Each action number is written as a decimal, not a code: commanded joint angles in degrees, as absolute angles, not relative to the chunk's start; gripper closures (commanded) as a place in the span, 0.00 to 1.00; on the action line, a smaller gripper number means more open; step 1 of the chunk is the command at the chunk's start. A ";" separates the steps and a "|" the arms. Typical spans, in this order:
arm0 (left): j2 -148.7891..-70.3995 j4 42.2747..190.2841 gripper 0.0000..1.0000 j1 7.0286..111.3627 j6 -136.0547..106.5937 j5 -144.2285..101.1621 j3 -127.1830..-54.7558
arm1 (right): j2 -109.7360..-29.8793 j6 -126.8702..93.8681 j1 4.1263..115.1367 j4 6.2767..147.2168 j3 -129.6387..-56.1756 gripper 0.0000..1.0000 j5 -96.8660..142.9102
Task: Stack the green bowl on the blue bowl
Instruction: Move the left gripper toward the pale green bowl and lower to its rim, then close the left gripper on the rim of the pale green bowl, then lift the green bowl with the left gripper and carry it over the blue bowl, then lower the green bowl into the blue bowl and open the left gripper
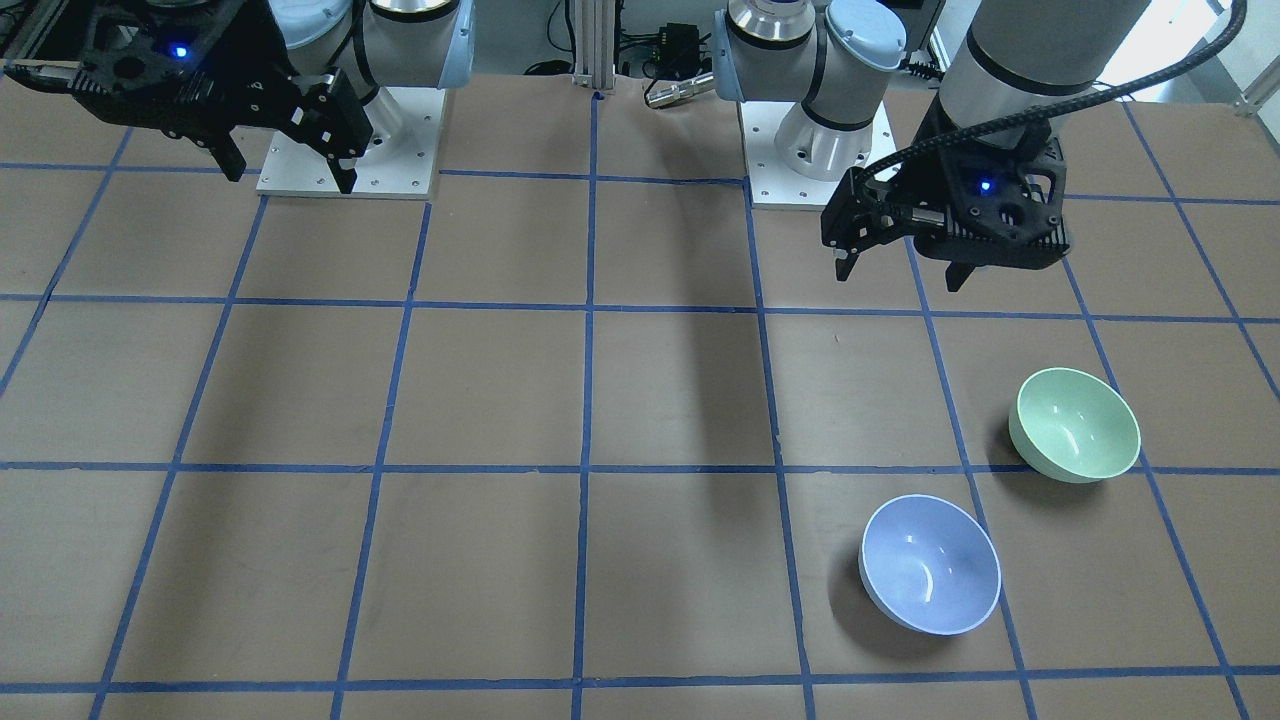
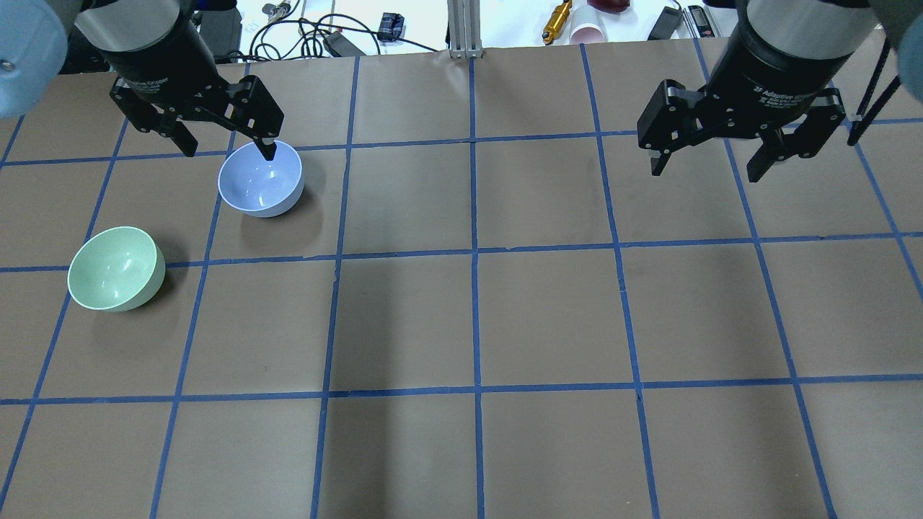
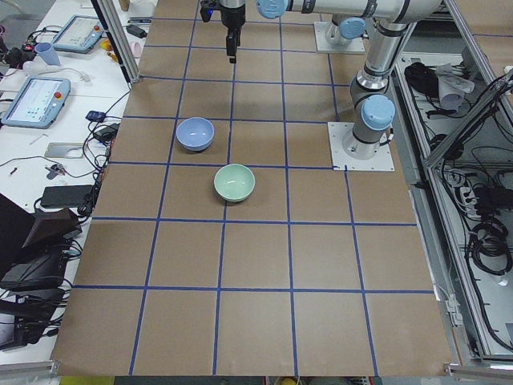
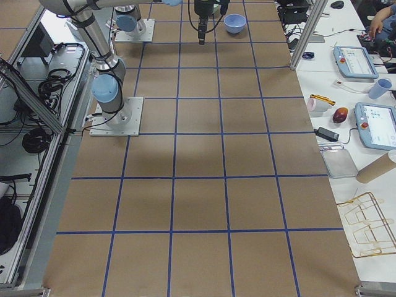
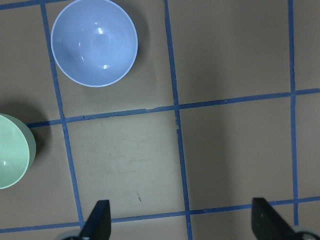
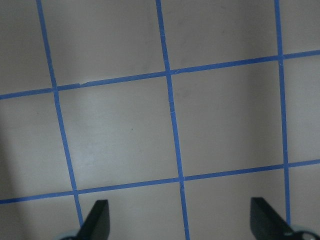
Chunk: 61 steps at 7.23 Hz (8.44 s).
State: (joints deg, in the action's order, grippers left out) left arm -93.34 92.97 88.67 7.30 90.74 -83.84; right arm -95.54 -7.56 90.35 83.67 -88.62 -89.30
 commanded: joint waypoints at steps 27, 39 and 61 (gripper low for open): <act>-116.20 59.85 0.81 43.15 48.44 78.40 -103.27 | -95.54 -7.56 90.35 83.67 -88.59 0.00 -89.30; -114.35 60.99 1.00 43.33 48.69 77.96 -102.31 | -95.54 -7.56 90.35 83.58 -88.68 0.00 -89.30; -119.88 73.48 1.00 67.76 23.03 73.13 -83.50 | -95.54 -7.56 90.35 83.67 -88.59 0.00 -89.30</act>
State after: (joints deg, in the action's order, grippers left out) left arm -119.63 73.83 67.76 22.96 73.22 -83.51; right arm -95.54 -7.56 90.35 83.64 -88.62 -89.30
